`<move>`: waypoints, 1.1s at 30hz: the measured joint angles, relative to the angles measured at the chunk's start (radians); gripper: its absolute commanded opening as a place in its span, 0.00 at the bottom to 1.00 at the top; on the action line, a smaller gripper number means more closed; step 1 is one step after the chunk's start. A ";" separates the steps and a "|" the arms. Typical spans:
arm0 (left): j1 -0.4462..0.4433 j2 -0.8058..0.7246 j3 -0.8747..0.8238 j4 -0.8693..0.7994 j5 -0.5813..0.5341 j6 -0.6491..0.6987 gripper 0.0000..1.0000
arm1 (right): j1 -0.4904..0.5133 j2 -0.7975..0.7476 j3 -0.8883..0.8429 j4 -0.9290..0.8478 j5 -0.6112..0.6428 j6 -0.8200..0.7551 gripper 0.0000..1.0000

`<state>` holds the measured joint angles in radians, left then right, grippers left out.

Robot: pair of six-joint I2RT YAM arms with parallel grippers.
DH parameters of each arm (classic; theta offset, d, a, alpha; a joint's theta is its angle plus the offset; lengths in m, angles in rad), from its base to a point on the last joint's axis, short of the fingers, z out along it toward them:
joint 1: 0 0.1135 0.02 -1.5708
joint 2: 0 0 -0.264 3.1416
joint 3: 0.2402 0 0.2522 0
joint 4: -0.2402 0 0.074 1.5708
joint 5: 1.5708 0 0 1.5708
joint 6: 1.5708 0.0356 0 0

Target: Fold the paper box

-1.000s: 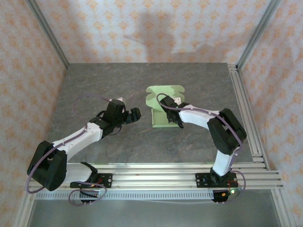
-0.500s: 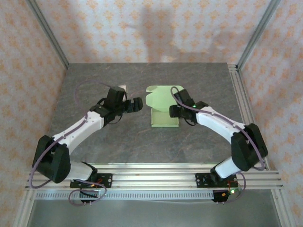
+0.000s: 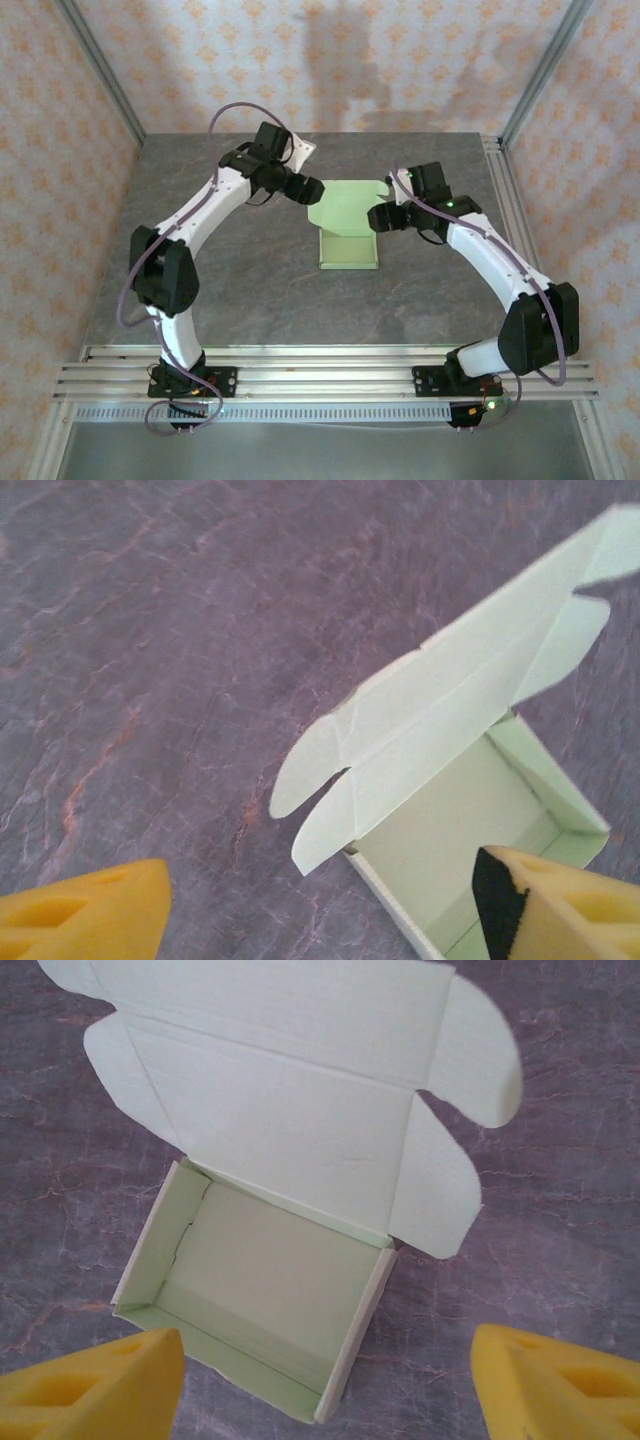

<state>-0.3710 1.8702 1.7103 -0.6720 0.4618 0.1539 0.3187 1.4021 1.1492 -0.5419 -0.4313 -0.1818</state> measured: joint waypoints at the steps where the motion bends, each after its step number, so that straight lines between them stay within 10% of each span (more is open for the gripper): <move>1: 0.001 0.027 0.029 -0.026 0.010 0.028 0.73 | -0.008 -0.006 0.000 -0.007 -0.007 -0.008 0.75; 20: 0.026 0.212 0.175 -0.194 0.140 0.259 0.35 | -0.019 -0.044 -0.001 -0.035 -0.026 -0.018 0.76; 33: 0.026 0.258 0.213 -0.208 0.172 0.268 0.30 | -0.019 -0.028 0.000 -0.035 -0.025 -0.018 0.75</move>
<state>-0.3450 2.1284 1.9236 -0.8799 0.6342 0.4217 0.3000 1.3739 1.1496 -0.5770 -0.4564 -0.1993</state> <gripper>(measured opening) 0.298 0.754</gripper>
